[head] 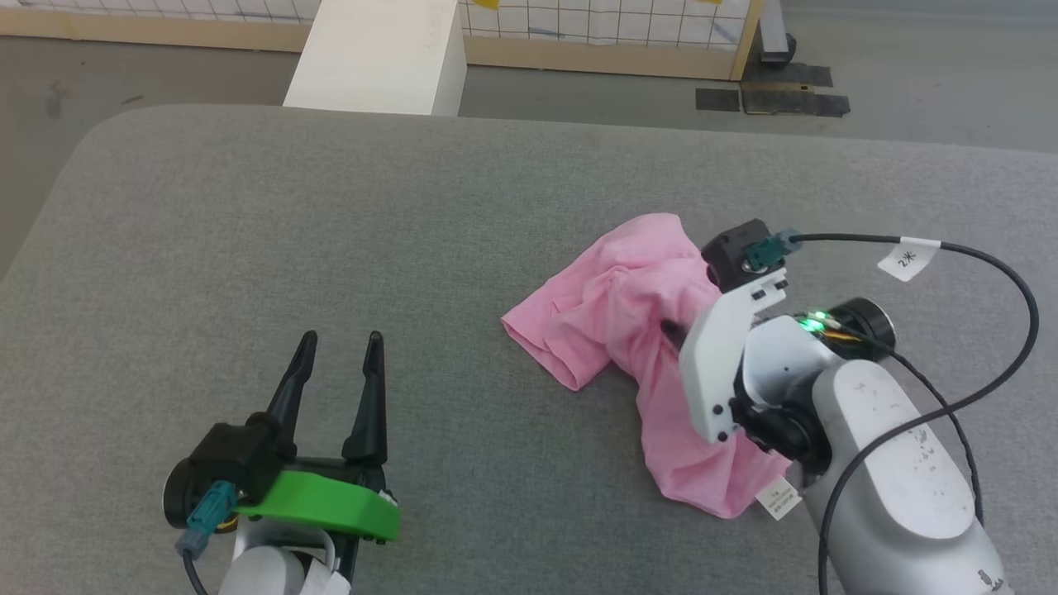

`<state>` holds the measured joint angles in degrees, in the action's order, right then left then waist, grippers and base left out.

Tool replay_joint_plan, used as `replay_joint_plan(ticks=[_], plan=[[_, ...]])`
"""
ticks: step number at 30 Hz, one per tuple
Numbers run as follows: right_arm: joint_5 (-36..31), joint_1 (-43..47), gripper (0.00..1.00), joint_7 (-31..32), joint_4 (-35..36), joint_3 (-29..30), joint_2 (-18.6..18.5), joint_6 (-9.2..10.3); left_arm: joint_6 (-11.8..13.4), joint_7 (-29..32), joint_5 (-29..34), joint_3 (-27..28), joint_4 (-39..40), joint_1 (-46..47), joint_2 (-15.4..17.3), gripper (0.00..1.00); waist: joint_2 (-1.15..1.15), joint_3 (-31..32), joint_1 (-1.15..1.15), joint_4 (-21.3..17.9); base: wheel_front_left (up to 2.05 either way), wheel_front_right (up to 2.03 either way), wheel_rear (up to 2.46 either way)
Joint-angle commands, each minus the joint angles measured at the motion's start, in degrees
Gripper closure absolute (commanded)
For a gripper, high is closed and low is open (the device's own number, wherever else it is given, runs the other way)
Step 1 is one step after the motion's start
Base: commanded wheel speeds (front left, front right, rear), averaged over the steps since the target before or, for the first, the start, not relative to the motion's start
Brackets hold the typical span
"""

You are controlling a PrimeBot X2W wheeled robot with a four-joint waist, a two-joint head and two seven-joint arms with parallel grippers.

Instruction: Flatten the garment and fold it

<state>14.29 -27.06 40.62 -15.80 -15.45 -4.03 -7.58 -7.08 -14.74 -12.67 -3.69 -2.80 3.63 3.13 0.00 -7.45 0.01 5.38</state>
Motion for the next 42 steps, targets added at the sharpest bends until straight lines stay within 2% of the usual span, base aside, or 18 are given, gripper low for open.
replay_joint_plan(ticks=[1,6,9,13,16,20,28,33,34,35,36,42], plan=[[1.3,-1.1,1.00,-0.9,1.2,-1.0,-0.1,0.09,-0.3,-0.3,-0.1,0.3,0.1,0.5,-0.2,0.00,0.00,0.4,-0.01,-0.3,0.00,0.00,0.00],[7.8,-5.0,1.00,-5.7,7.1,-7.1,0.6,0.09,-0.2,-0.3,0.3,0.8,-0.1,0.3,-0.2,0.00,0.00,1.3,-0.01,-1.9,0.00,0.00,0.00],[11.8,-8.7,1.00,-10.7,10.9,-9.2,0.9,0.09,-0.2,-0.3,0.3,0.9,-0.2,0.6,-0.2,0.00,0.00,1.7,-0.01,-2.6,0.00,0.00,0.00],[16.4,-12.3,1.00,-17.8,14.7,-8.9,1.1,0.09,-0.2,-0.3,0.4,0.7,-0.2,0.6,-0.2,0.00,0.00,2.2,-0.01,-3.1,0.00,0.00,0.00],[17.1,-12.2,1.00,-20.6,15.4,-6.8,1.1,0.09,-0.2,-0.3,0.4,0.5,-0.3,0.5,-0.2,0.00,0.00,2.6,-0.01,-3.1,0.00,0.00,0.00],[11.6,-7.6,1.00,-18.9,12.5,-1.3,0.6,0.09,-0.2,-0.3,0.4,0.6,-0.2,0.0,-0.2,0.00,0.00,3.1,-0.01,-3.3,0.00,0.00,0.00],[-3.7,8.2,1.00,-10.9,4.9,12.1,-4.0,0.09,-0.2,-0.3,0.6,0.9,0.0,-0.7,-0.2,0.00,0.00,3.3,-0.01,-3.5,0.00,0.00,0.00],[-10.3,14.5,1.00,-9.9,3.5,20.9,-3.1,0.09,-0.2,-0.3,0.6,0.9,0.0,-0.6,-0.2,0.00,0.00,3.2,-0.01,-3.9,0.00,0.00,0.00],[-11.0,15.3,0.90,-10.2,3.5,22.0,-2.7,0.09,-0.2,-0.3,0.6,0.9,0.0,-0.6,-0.2,0.00,0.00,3.1,-0.01,-3.9,0.00,0.00,0.00],[-11.9,16.1,0.32,-11.0,3.8,23.2,-2.2,0.09,-0.2,-0.3,0.6,0.8,0.0,-0.5,-0.2,0.00,0.00,3.1,-0.01,-4.0,0.00,0.00,0.00],[-12.2,16.7,0.00,-11.7,4.0,24.4,-1.7,0.09,-0.2,-0.3,0.6,0.7,0.0,-0.4,-0.2,0.00,0.00,3.0,-0.01,-4.0,0.00,0.00,0.00],[-10.1,20.1,0.00,-22.3,8.7,28.7,0.9,0.09,-0.2,-0.3,0.4,0.3,-0.4,-0.7,-0.2,0.00,0.00,3.8,-0.01,-4.0,0.00,0.00,0.00]])
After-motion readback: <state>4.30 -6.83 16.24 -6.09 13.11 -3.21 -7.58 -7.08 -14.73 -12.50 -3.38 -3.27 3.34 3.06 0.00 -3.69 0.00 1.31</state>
